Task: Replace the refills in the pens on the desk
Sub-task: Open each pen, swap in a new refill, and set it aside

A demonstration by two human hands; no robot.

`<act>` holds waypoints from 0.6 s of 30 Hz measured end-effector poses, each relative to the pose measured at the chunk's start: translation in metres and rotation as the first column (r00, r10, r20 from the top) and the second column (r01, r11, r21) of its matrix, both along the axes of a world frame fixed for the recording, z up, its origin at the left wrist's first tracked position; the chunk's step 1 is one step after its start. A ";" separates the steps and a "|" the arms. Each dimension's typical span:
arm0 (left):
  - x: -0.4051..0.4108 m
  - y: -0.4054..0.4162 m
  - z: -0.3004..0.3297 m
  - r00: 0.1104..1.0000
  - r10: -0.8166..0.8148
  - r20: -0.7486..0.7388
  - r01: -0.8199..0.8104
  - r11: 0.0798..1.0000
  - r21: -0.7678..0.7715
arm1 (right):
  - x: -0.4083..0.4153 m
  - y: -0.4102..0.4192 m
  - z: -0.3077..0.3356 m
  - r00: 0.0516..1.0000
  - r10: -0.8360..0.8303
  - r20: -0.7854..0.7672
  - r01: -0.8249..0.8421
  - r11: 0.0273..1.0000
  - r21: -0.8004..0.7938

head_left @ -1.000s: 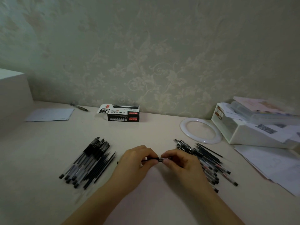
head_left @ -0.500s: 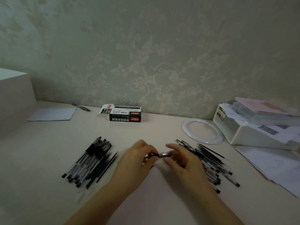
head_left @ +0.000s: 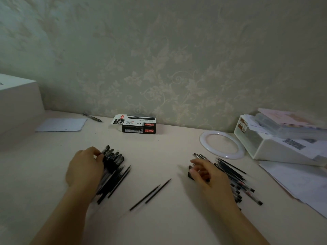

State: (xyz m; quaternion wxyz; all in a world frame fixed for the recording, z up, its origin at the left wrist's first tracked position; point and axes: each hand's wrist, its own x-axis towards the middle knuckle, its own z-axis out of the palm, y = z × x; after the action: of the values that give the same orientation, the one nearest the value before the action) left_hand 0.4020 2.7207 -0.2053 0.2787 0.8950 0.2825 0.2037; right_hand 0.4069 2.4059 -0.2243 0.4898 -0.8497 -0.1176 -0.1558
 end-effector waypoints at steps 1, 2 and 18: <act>0.000 0.000 -0.002 1.000 0.000 -0.013 0.000 1.000 0.001 | 0.000 0.000 0.000 1.000 -0.005 0.002 0.005 1.000 -0.008; 0.001 0.000 -0.003 1.000 0.001 -0.024 0.000 1.000 0.009 | 0.001 -0.001 -0.001 1.000 -0.010 0.009 0.010 1.000 -0.021; -0.001 -0.007 0.003 0.983 0.049 -0.177 -0.023 0.989 0.147 | 0.005 -0.018 -0.003 0.987 -0.122 0.106 0.155 0.892 -0.425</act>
State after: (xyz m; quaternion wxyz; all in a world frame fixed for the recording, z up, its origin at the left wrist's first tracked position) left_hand 0.4007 2.7135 -0.2028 0.1828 0.9222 0.3075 0.1466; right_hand 0.4115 2.3878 -0.2276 0.2720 -0.9367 -0.1070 -0.1927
